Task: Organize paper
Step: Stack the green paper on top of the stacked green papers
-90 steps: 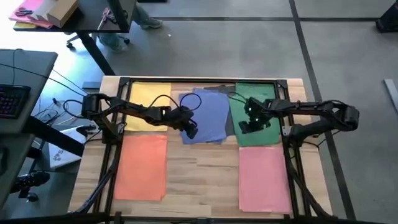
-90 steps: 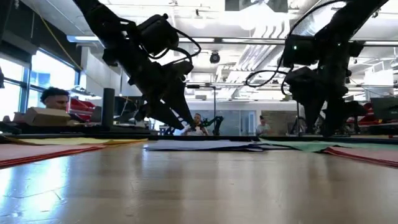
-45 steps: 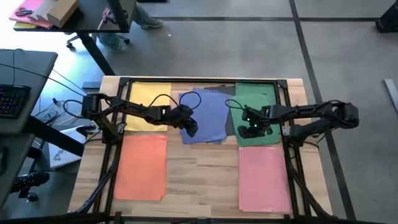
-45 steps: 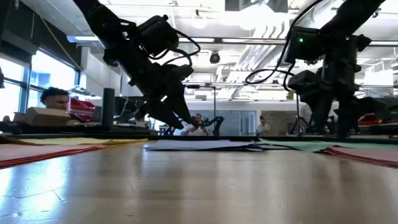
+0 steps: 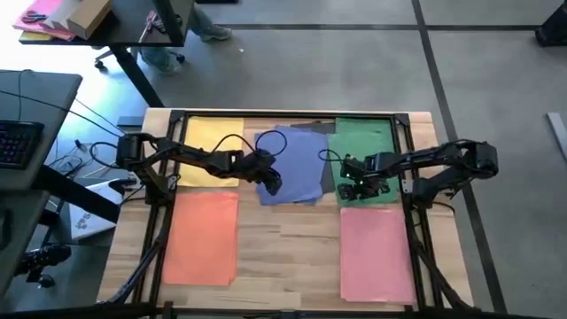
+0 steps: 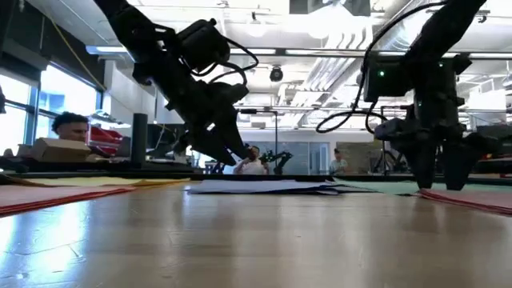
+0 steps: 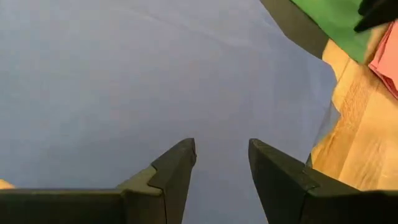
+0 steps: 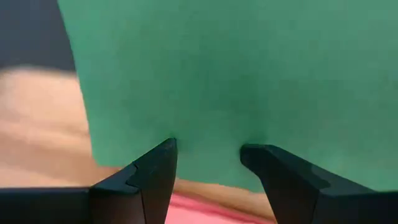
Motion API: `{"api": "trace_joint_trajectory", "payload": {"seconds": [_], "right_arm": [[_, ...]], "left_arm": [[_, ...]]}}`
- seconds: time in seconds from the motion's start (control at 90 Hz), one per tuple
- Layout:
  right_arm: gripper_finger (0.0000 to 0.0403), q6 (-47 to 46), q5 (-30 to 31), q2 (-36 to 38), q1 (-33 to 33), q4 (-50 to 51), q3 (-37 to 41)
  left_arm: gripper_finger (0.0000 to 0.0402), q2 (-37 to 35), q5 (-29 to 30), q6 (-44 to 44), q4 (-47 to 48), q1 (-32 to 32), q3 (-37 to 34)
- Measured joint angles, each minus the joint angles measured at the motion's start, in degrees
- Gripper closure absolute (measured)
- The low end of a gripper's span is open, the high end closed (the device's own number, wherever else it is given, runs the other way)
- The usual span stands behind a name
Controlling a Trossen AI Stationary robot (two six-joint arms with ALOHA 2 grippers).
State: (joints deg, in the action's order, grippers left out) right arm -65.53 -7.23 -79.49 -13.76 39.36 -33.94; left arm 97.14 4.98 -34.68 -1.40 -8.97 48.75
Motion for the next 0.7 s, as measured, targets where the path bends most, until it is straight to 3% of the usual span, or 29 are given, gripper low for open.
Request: {"api": "trace_joint_trajectory", "payload": {"seconds": [0.244,0.511,0.7], "right_arm": [[0.0201,0.0,3.6,6.4,-4.7,0.3,0.0],[0.0201,-2.3,-5.4,6.9,0.5,-1.4,0.0],[0.0201,-2.6,-7.7,0.9,2.7,-4.7,0.2]], "left_arm": [[0.0257,0.0,-1.2,-0.2,-0.1,0.0,0.0],[0.0257,0.0,-2.6,-0.7,-0.1,1.3,0.0],[0.0257,0.0,-2.7,0.2,-0.1,2.3,0.0]]}}
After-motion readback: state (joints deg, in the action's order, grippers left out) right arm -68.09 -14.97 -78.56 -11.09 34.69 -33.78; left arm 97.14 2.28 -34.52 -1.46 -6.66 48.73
